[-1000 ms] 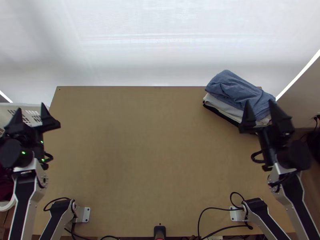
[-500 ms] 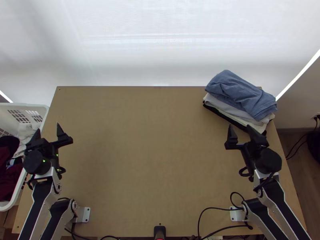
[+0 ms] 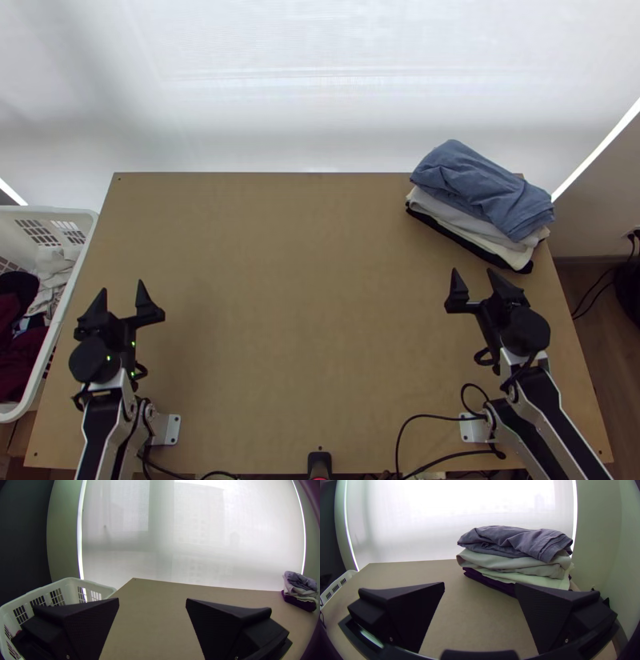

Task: Fold the t-shirt

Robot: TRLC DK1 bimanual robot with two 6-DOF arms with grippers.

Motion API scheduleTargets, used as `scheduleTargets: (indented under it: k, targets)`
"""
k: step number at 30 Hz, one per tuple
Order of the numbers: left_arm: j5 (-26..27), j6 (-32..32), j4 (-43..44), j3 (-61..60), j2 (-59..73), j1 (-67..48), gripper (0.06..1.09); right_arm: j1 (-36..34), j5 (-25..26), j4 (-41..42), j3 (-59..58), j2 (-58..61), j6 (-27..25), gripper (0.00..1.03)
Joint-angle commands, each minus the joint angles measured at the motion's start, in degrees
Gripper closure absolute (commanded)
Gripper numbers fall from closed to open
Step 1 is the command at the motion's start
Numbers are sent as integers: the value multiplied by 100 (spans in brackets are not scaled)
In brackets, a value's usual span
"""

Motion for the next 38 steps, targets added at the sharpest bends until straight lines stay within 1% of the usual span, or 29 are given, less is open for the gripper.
scheduleTargets:
  k: [1,4,7,8,9,11,15,38]
  targets:
    - [64,-86,-611,-213,-952,-216,11,116,11,-109,-391,-679,-266,5]
    - [72,-103,-1341,-266,-1682,-312,11,345,11,-487,-663,-1549,-424,5]
    - [108,-68,-1358,-266,-1673,-207,11,547,11,-1085,-936,-2489,-468,5]
    - [108,-42,-1358,-266,-1611,-154,11,617,11,-1410,-1033,-2955,-494,5]
    - [151,11,-1367,-257,-1567,-93,11,635,-7,-1630,-1015,-3228,-441,5]
    - [239,134,-1393,-257,-1655,13,11,521,-7,-1559,-1024,-3307,-397,4]
    - [327,169,-1402,-257,-1691,250,10,248,-7,-1551,-1024,-3544,-415,4]
    - [336,169,-1384,-257,-1708,312,10,257,-7,-1542,-1024,-3544,-415,4]
